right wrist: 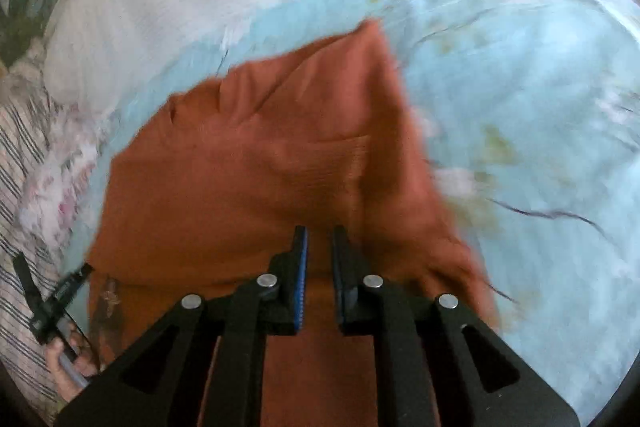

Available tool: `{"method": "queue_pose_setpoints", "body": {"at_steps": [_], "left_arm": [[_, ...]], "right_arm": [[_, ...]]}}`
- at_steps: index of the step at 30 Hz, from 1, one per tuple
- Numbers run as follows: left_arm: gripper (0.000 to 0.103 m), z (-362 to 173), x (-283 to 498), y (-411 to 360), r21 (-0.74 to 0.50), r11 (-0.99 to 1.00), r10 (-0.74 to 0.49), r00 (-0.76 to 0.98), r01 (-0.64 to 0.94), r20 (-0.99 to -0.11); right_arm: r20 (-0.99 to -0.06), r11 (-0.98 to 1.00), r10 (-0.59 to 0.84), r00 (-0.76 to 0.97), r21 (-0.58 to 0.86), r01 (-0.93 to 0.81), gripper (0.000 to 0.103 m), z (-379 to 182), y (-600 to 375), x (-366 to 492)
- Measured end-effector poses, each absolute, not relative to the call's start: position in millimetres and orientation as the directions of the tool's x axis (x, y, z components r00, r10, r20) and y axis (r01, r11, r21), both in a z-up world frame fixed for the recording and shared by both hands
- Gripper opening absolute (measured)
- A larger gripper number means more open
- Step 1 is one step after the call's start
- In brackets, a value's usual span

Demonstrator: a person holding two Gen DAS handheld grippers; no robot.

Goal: Fold small clothes

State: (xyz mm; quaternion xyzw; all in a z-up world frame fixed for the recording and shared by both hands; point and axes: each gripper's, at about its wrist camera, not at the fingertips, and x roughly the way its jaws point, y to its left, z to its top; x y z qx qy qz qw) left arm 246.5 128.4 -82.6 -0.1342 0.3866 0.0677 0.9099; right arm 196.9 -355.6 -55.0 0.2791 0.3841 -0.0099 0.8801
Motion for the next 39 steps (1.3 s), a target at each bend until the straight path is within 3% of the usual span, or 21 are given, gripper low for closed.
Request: {"method": "queue_pose_setpoints", "body": {"at_steps": [2,3,6,12,16,19,24,28,30,32,33,34,35,37,39], "left_arm": [[0.052,-73.5,224.9,135.4,-0.243,0.947,-0.023,0.707,-0.212,-0.707],[0.053,-68.9,214.4,139.2,-0.263,0.945,-0.047,0.712,-0.196,-0.700],[0.063,-59.1,188.6,147.0,-0.278,0.952,-0.108,0.712,-0.127,-0.694],[0.066,-74.8,149.7,150.0,-0.258,0.966,-0.219,0.626,0.029,-0.749],[0.066,-100.8,128.6,150.7,-0.266,0.961,-0.264,0.525,0.074,-0.809],[0.066,-103.8,104.6,151.2,-0.308,0.941,-0.337,0.501,0.143,-0.797],[0.065,-106.8,62.8,149.8,-0.442,0.871,-0.489,0.452,0.213,-0.746],[0.059,-110.3,43.1,144.7,-0.453,0.857,-0.515,0.449,0.246,-0.730],[0.057,-111.0,41.2,143.4,-0.443,0.859,-0.512,0.446,0.257,-0.734],[0.052,-110.2,41.4,144.5,-0.445,0.856,-0.516,0.439,0.262,-0.735],[0.042,-110.8,43.0,144.4,-0.438,0.860,-0.510,0.439,0.261,-0.740],[0.034,-111.8,44.8,145.2,-0.429,0.866,-0.500,0.443,0.257,-0.744],[0.018,-112.4,44.9,147.4,-0.420,0.873,-0.488,0.446,0.250,-0.750],[0.009,-112.5,44.9,152.7,-0.425,0.872,-0.490,0.451,0.243,-0.746],[0.004,-106.2,40.0,155.9,-0.407,0.880,-0.475,0.481,0.245,-0.737]], "right_arm": [[-0.662,0.827,0.202,0.722,0.510,0.237,0.065,-49.7,-367.9,169.5],[-0.649,0.825,0.195,0.736,0.514,0.235,0.068,-47.3,-372.8,152.8],[-0.651,0.827,0.193,0.734,0.511,0.236,0.068,-44.8,-376.7,122.5],[-0.668,0.808,0.242,0.703,0.540,0.235,0.068,-64.3,-379.1,90.7],[-0.600,0.740,0.432,0.674,0.662,0.115,0.068,-79.0,-364.9,67.4],[-0.537,0.684,0.548,0.642,0.729,0.027,0.068,-84.4,-353.5,36.1],[-0.468,0.631,0.636,0.614,0.773,-0.064,0.068,-91.4,-337.9,-11.0],[-0.438,0.627,0.664,0.606,0.768,-0.131,0.068,-92.3,-325.5,-31.3],[-0.449,0.635,0.670,0.591,0.759,-0.144,0.066,-96.8,-319.7,-31.1],[-0.477,0.655,0.669,0.570,0.741,-0.149,0.050,-100.3,-311.7,-27.5],[-0.487,0.660,0.670,0.560,0.736,-0.151,0.047,-103.1,-308.2,-27.5],[-0.493,0.667,0.667,0.559,0.729,-0.152,0.032,-104.6,-306.2,-27.3],[-0.503,0.673,0.664,0.553,0.725,-0.148,0.018,-106.6,-305.9,-27.3],[-0.500,0.680,0.651,0.572,0.718,-0.147,0.009,-107.2,-312.1,-33.6],[-0.453,0.659,0.656,0.604,0.734,-0.165,0.008,-101.4,-323.3,-41.5]]}}
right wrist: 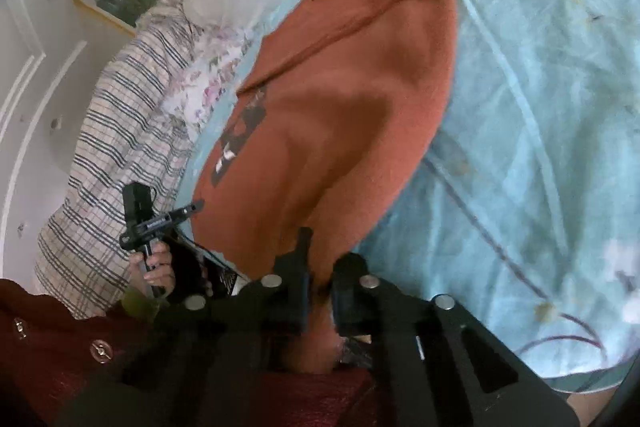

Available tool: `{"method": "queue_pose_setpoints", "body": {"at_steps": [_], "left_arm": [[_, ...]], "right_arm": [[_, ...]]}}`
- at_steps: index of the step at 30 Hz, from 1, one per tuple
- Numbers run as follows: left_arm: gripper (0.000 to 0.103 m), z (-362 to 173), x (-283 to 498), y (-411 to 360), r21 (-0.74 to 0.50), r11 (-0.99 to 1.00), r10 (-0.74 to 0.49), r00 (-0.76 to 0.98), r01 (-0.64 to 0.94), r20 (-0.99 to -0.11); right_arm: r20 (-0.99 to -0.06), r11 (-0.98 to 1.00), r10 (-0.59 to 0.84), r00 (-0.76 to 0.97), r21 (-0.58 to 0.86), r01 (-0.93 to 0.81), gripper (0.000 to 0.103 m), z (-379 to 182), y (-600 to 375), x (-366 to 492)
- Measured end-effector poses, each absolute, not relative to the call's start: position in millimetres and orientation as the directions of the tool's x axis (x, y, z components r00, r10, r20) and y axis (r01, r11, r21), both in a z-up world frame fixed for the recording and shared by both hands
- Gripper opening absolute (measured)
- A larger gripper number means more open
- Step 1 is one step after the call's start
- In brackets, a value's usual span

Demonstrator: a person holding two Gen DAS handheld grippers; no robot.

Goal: Fold small clothes

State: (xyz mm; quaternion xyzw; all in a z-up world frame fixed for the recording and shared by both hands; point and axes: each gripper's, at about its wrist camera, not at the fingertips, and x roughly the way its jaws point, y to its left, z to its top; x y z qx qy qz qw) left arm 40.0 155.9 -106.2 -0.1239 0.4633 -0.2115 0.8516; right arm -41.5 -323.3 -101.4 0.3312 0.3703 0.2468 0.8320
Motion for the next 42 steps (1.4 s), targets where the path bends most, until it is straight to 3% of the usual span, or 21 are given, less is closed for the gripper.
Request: {"method": "queue_pose_setpoints", "body": {"at_steps": [3,7,10,12,13,16,17,18,19,28,33,38,42], "left_arm": [[0.004,-103.5,37.4,161.7,-0.392,0.889,-0.458,0.501,0.237,-0.735],[0.011,-117.3,42.4,167.8,-0.440,0.872,-0.489,0.429,0.214,-0.760],[0.026,-118.2,43.6,171.2,-0.497,0.840,-0.541,0.396,0.216,-0.742],[0.040,-117.9,42.7,167.8,-0.513,0.824,-0.567,0.373,0.242,-0.734],[0.040,-117.1,41.8,164.6,-0.503,0.826,-0.563,0.372,0.254,-0.738],[0.034,-115.2,39.3,153.4,-0.436,0.850,-0.524,0.385,0.297,-0.760],[0.016,-114.2,38.3,151.3,-0.416,0.856,-0.512,0.394,0.305,-0.763],[0.008,-113.5,37.3,149.8,-0.408,0.858,-0.507,0.397,0.312,-0.765],[0.007,-111.4,35.5,150.1,-0.412,0.856,-0.513,0.406,0.312,-0.757],[0.004,-73.2,33.4,171.9,-0.558,0.791,-0.591,0.548,0.251,-0.591],[0.004,-30.3,59.1,171.3,-0.577,0.770,-0.591,0.642,0.271,-0.487],[0.004,2.5,105.7,159.0,-0.574,0.774,-0.556,0.720,0.267,-0.414],[0.004,13.7,160.0,142.1,-0.546,0.810,-0.494,0.753,0.216,-0.435]], "right_arm": [[-0.361,0.600,0.680,0.638,0.774,-0.202,0.008,-96.0,-338.7,-50.4],[-0.389,0.581,0.700,0.599,0.798,-0.160,0.011,-110.1,-342.9,-42.5],[-0.416,0.579,0.713,0.564,0.803,-0.141,0.027,-123.2,-336.5,-39.4],[-0.404,0.571,0.727,0.555,0.805,-0.163,0.027,-125.3,-332.1,-41.3],[-0.402,0.569,0.733,0.548,0.804,-0.171,0.027,-126.3,-329.5,-41.6],[-0.401,0.574,0.739,0.542,0.796,-0.194,0.027,-127.3,-324.0,-41.3],[-0.397,0.574,0.741,0.541,0.793,-0.204,0.026,-126.7,-322.9,-41.5],[-0.393,0.574,0.745,0.539,0.790,-0.216,0.022,-124.7,-321.2,-41.8],[-0.384,0.572,0.749,0.539,0.786,-0.235,0.008,-121.2,-320.2,-42.9],[-0.237,0.507,0.763,0.602,0.797,-0.329,0.007,-82.6,-334.2,-35.7],[-0.176,0.529,0.701,0.691,0.779,-0.338,0.007,-45.5,-353.0,-8.8],[-0.169,0.586,0.618,0.767,0.750,-0.306,0.007,-17.8,-375.0,36.7],[-0.214,0.645,0.567,0.796,0.717,-0.266,0.007,-2.0,-383.6,91.1]]}}
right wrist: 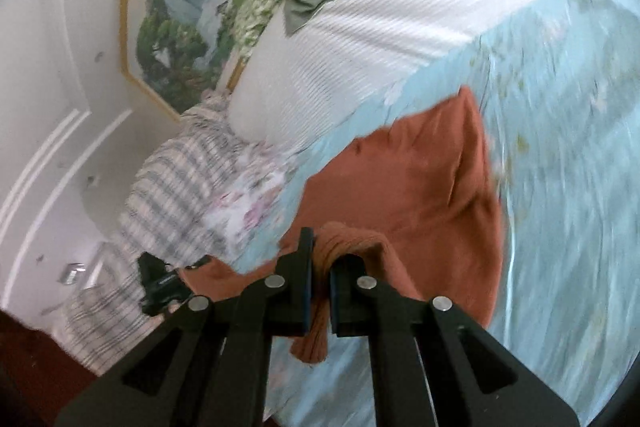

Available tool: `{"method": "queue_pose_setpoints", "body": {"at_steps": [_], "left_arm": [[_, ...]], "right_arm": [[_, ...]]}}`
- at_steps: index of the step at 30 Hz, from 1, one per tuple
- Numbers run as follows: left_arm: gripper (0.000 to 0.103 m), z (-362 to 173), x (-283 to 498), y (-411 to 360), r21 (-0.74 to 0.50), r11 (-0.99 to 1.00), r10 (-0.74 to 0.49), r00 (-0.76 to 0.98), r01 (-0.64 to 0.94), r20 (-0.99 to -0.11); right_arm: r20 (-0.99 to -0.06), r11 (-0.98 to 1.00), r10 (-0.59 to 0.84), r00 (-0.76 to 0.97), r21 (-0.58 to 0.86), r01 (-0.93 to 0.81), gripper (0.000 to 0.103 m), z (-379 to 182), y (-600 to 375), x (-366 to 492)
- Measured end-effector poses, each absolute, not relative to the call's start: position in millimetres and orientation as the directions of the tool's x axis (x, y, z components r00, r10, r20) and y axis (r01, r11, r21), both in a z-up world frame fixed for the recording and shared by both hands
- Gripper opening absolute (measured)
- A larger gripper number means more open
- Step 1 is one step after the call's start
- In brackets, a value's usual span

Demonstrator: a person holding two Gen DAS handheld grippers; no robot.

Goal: Fold small clothes

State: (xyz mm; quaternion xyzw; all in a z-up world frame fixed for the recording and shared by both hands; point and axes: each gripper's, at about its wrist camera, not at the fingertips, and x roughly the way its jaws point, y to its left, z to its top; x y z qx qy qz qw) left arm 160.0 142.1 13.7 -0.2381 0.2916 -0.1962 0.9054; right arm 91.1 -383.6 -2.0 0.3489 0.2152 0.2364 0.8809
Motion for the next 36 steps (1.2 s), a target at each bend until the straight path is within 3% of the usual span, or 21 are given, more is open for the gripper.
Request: {"method": "queue_pose_setpoints", "body": {"at_steps": [12,21,24,26,31,34,36], "left_arm": [[0.004,-14.5,333.6,112.9,-0.470,0.881,-0.344,0.747,0.048,-0.569],[0.005,-77.0,399.3,98.3,-0.426,0.904,-0.295,0.672,-0.035,-0.680],[0.005,-82.3,402.5,96.6,-0.428,0.903,-0.302,0.647,-0.041,-0.700],[0.006,-73.6,389.5,92.9,-0.437,0.899,-0.329,0.648,-0.007,-0.687],[0.029,-55.0,335.4,54.8,-0.381,0.905,-0.411,0.616,0.189,-0.672],[0.029,-70.1,314.5,23.2,-0.380,0.874,-0.486,0.519,0.304,-0.703],[0.029,-88.6,313.7,3.0,-0.333,0.883,-0.459,0.462,0.329,-0.759]], "right_arm": [[-0.366,0.695,0.472,0.802,0.714,-0.083,0.007,-19.9,-425.2,253.8],[-0.545,0.753,0.423,0.724,0.656,0.053,0.008,-67.3,-426.5,307.2],[-0.564,0.727,0.433,0.703,0.680,0.098,0.008,-75.8,-431.3,308.5],[-0.566,0.733,0.410,0.715,0.671,0.111,0.012,-70.2,-431.4,299.1],[-0.546,0.835,0.268,0.794,0.542,0.090,0.029,-33.3,-409.5,253.6],[-0.556,0.848,0.420,0.717,0.522,-0.092,0.029,-32.0,-368.6,254.9],[-0.602,0.844,0.501,0.622,0.499,-0.197,0.029,-41.8,-337.9,262.7]]}}
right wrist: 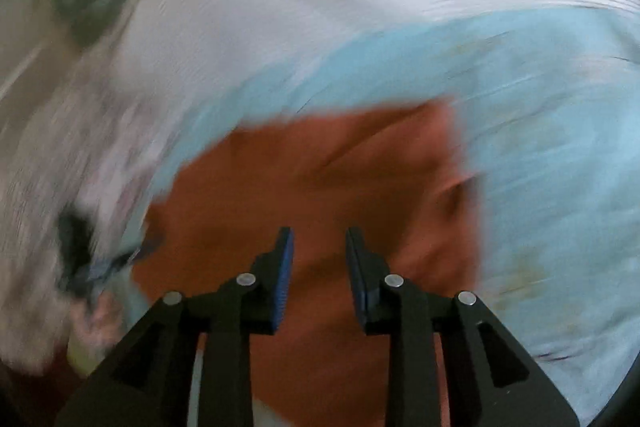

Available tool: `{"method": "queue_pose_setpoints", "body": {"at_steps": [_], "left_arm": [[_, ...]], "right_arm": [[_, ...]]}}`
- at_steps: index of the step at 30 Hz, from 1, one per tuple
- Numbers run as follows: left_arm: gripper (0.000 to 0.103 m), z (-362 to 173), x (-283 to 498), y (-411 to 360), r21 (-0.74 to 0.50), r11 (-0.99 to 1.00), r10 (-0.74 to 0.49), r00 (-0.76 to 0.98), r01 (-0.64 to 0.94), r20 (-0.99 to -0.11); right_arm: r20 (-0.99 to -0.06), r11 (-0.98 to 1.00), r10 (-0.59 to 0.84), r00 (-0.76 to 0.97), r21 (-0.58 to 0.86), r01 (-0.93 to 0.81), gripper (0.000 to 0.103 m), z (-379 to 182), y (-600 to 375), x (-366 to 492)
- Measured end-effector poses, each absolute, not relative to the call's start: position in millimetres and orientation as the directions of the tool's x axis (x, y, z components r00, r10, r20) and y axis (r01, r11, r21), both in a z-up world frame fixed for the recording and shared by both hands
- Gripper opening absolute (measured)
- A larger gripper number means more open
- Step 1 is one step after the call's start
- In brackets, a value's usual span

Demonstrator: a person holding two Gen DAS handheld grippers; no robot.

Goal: Fold small clothes
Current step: 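Smooth the folded sweater with both grippers and regrasp its edge with the left gripper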

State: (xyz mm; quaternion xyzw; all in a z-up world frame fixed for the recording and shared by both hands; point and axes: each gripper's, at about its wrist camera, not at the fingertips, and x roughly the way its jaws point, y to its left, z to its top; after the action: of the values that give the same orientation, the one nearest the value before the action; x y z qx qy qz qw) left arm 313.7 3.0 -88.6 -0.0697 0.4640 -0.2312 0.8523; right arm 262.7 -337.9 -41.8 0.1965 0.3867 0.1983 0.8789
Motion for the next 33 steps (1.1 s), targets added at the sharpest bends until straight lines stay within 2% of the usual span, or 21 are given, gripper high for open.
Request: {"method": "queue_pose_setpoints", "body": {"at_steps": [2,5,7,10,12,15,17,21,26,28,30,33], "left_arm": [[0.029,-96.3,317.5,-6.4,-0.278,0.897,-0.420,0.465,0.343,-0.779],[0.029,-92.1,340.0,-11.7,-0.242,0.908,-0.384,0.454,0.341,-0.804],[0.026,-86.3,364.7,-10.1,-0.218,0.924,-0.349,0.463,0.314,-0.815],[0.026,-75.1,401.9,0.6,-0.209,0.947,-0.308,0.495,0.246,-0.812],[0.028,-66.5,423.0,12.7,-0.196,0.965,-0.261,0.534,0.175,-0.804],[0.031,-56.2,445.8,44.6,-0.292,0.954,-0.278,0.575,0.071,-0.769],[0.034,-54.3,445.0,63.3,-0.307,0.952,-0.254,0.598,0.014,-0.761],[0.035,-58.7,424.9,86.1,-0.333,0.942,-0.238,0.612,-0.044,-0.755],[0.035,-60.4,359.6,84.2,-0.390,0.921,-0.300,0.624,-0.008,-0.721],[0.037,-59.9,330.0,72.7,-0.415,0.910,-0.331,0.634,0.017,-0.699],[0.046,-60.4,299.5,63.5,-0.443,0.896,-0.362,0.650,0.043,-0.668],[0.052,-62.8,265.9,57.6,-0.485,0.873,-0.400,0.653,0.056,-0.643]], "right_arm": [[-0.678,0.864,0.498,0.541,0.442,-0.240,0.029,-57.8,-313.9,276.3],[-0.720,0.893,0.440,0.537,0.412,-0.180,0.027,-69.5,-321.7,298.8],[-0.709,0.902,0.407,0.576,0.410,-0.133,0.025,-65.5,-337.7,311.0],[-0.679,0.926,0.278,0.679,0.379,-0.001,0.025,-49.0,-370.6,323.5],[-0.629,0.895,0.253,0.735,0.440,0.068,0.025,-37.7,-398.0,325.9],[-0.592,0.879,0.185,0.784,0.457,0.138,0.026,-28.2,-422.7,319.3],[-0.589,0.867,0.182,0.787,0.474,0.155,0.027,-26.8,-429.2,310.5],[-0.583,0.864,0.204,0.787,0.484,0.135,0.027,-24.6,-420.0,284.7],[-0.555,0.851,0.266,0.788,0.520,0.078,0.028,-28.6,-384.8,254.2],[-0.544,0.832,0.301,0.783,0.551,0.063,0.028,-35.7,-370.9,241.1],[-0.533,0.814,0.326,0.781,0.578,0.054,0.028,-41.4,-360.0,229.7],[-0.517,0.779,0.358,0.777,0.625,0.057,0.028,-52.6,-348.5,210.5]]}}
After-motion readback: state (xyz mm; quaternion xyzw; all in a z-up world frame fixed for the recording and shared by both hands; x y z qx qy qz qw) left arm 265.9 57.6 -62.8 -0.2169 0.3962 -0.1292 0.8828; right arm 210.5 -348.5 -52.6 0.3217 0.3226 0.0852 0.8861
